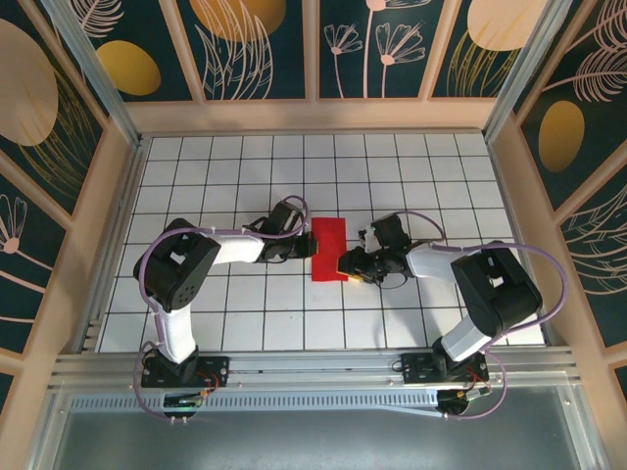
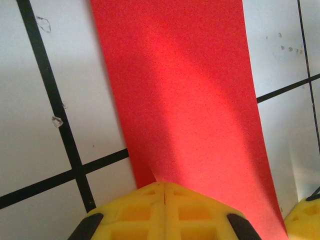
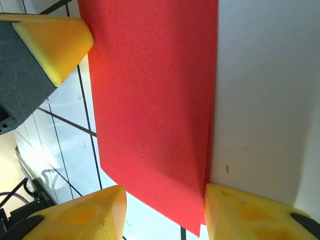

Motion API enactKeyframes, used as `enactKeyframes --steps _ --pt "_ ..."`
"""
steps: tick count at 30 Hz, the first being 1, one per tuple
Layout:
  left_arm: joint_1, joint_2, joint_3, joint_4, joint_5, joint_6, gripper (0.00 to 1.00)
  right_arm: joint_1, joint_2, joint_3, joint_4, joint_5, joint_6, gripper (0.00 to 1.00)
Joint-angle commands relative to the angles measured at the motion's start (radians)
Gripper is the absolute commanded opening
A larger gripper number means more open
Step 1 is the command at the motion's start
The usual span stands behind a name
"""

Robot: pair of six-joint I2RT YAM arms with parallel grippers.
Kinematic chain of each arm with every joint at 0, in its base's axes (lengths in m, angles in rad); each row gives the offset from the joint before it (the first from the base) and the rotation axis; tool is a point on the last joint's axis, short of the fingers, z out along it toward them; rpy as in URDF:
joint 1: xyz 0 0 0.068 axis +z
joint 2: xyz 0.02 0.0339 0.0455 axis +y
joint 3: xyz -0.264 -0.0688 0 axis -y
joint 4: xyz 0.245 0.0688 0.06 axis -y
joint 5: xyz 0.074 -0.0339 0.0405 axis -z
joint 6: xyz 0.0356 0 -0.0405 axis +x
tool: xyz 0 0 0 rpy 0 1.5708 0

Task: Fold a paper plane with a square sheet of paper (fold left side to right side)
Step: Fold the triangle a second time at the center of the table.

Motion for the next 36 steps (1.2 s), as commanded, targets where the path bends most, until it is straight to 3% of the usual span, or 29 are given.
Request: enactKeyframes --steps 1,15,25,36 --pt "-0.008 0.012 -0.032 -0.086 -0.030 -0.004 0.00 0.018 0.018 0.015 0.014 -0.021 0.024 0.45" --pt "-0.009 0.011 -0.034 -0.084 -0.031 -0.004 0.00 -0.015 -0.008 0.056 -0.022 -0.023 -0.004 0.44" --pt "-0.008 0.005 -0.033 -0.085 -0.027 -0.003 0.00 -0.051 0.074 0.099 0.107 -0.085 0.034 0.44" --pt "-0.008 -0.002 -0.024 -0.087 -0.024 -0.001 0.00 -0.094 0.173 0.211 0.087 -0.106 -0.007 0.42"
